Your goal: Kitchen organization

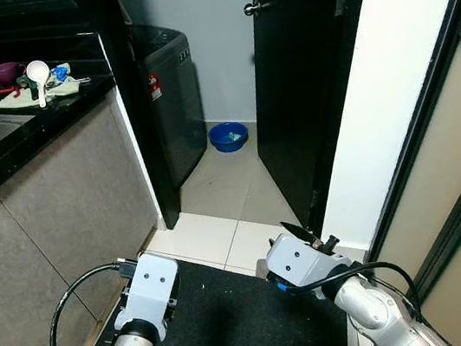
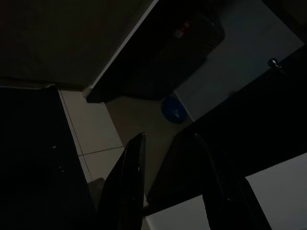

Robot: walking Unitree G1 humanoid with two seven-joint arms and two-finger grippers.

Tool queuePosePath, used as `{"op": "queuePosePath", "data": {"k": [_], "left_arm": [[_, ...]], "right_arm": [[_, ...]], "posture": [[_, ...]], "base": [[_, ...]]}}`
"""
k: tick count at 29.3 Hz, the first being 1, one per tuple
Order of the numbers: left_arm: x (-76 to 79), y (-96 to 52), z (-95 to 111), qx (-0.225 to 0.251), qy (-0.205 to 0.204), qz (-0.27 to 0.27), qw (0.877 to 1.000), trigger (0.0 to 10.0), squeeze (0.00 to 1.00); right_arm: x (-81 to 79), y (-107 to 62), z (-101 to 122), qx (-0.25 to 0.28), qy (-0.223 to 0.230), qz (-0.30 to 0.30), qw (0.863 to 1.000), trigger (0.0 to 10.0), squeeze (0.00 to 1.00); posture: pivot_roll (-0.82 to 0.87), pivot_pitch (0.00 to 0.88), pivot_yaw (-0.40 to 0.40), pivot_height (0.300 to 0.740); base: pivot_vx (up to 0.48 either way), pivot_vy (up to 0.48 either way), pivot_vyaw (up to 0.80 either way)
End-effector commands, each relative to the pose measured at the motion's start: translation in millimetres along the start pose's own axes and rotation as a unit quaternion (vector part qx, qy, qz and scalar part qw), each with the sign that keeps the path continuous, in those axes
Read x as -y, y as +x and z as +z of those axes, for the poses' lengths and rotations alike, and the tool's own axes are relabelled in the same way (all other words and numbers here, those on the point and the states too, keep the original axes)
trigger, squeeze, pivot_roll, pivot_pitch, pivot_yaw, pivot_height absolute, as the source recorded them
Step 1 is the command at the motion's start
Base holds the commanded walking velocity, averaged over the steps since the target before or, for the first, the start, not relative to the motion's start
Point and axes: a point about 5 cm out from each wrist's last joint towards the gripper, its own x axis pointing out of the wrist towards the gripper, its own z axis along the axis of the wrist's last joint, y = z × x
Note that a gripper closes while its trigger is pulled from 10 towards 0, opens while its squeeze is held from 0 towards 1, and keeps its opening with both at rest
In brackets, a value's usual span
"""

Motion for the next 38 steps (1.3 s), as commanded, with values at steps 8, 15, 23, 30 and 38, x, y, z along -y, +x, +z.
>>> {"op": "queuePosePath", "data": {"k": [8, 15, 23, 30, 38], "left_arm": [[-4.5, 2.5, -1, -0.004, 0.006, 0.007, 1.000, 10.0, 0.00], [-5.9, 4.2, 0, -0.004, 0.007, 0.007, 1.000, 10.0, 0.00], [-7.7, 8.1, 0, -0.005, 0.008, 0.010, 1.000, 10.0, 0.00], [-7.6, 10.7, 0, -0.005, 0.008, 0.007, 1.000, 10.0, 0.00], [-4.8, 10.9, 1, -0.006, 0.007, 0.008, 1.000, 10.0, 0.00]], "right_arm": [[2.8, 2.7, -1, -0.002, 0.008, -0.002, 1.000, 10.0, 0.00], [3.1, 4.6, 1, 0.001, 0.009, -0.001, 1.000, 10.0, 0.00], [5.9, 8.4, 1, -0.001, 0.009, -0.007, 1.000, 10.0, 0.00], [6.1, 10.1, 0, -0.001, 0.008, -0.009, 1.000, 10.0, 0.00], [7.1, 9.5, -1, -0.004, 0.004, -0.006, 1.000, 10.0, 0.00]], "posture": [[-0.07, 0.000, -0.002, 0.740], [-0.07, 0.000, -0.002, 0.740], [-0.08, 0.000, 0.006, 0.740], [-0.07, 0.000, 0.013, 0.740], [-0.07, 0.000, -0.004, 0.740]], "base": [[0.000, 0.000, 0.00], [0.000, 0.000, 0.00], [0.000, 0.000, 0.00], [0.000, 0.000, 0.00], [0.000, 0.000, 0.00]]}}
